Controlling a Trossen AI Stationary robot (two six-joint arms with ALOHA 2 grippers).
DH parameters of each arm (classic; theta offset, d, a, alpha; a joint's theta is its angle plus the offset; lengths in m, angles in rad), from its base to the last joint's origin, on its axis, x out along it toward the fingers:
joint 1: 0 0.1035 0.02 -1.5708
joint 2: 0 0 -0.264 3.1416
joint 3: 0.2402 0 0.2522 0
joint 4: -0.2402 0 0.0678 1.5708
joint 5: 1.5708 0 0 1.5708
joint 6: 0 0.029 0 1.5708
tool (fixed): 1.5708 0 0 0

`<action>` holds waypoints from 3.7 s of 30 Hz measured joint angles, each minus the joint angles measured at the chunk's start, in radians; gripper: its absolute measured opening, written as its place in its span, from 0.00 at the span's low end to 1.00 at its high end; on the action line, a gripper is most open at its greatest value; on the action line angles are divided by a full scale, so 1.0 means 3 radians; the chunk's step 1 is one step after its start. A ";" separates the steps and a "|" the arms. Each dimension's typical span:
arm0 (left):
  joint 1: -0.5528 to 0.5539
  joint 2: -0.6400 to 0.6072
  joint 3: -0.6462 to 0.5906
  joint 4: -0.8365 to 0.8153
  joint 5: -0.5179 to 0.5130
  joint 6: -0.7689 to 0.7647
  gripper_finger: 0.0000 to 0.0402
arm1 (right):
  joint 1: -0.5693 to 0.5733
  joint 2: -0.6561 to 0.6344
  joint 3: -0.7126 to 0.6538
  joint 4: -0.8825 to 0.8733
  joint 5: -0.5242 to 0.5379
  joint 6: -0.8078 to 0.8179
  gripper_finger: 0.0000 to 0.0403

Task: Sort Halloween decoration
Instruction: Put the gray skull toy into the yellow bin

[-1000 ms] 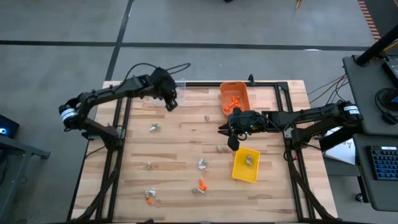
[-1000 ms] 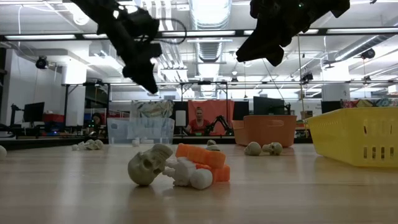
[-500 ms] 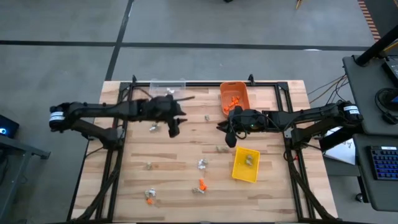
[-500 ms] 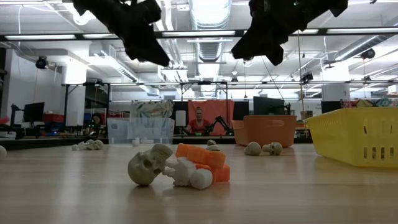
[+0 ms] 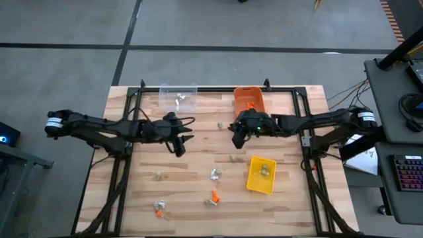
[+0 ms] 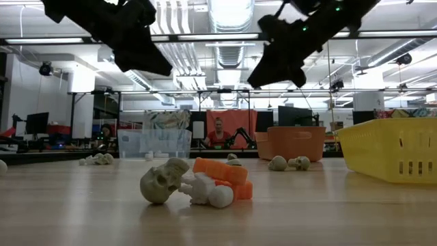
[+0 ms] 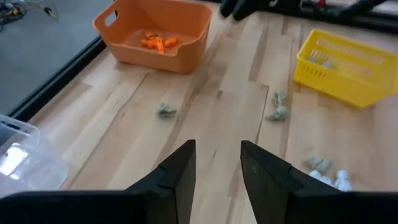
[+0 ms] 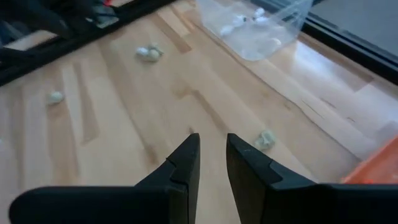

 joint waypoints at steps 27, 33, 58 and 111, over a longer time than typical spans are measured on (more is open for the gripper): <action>-0.0005 -0.0558 -0.0263 0.0086 -0.0098 -0.0030 0.27 | -0.0382 0.1782 0.1887 -0.1890 -0.0063 -0.2120 0.17; -0.0004 -0.0599 -0.0293 0.0112 -0.0180 0.0021 0.27 | -0.0464 0.1858 0.1871 -0.1692 -0.0117 -0.2229 0.17; -0.0005 -0.0488 -0.0291 0.0209 -0.0265 0.0133 0.27 | -0.0554 0.1901 0.1827 -0.1377 -0.0120 -0.1811 0.52; -0.0005 -0.0483 -0.0290 0.0377 -0.0264 0.0131 0.27 | -0.0551 0.1896 0.1887 -0.1445 -0.0575 -0.1599 0.03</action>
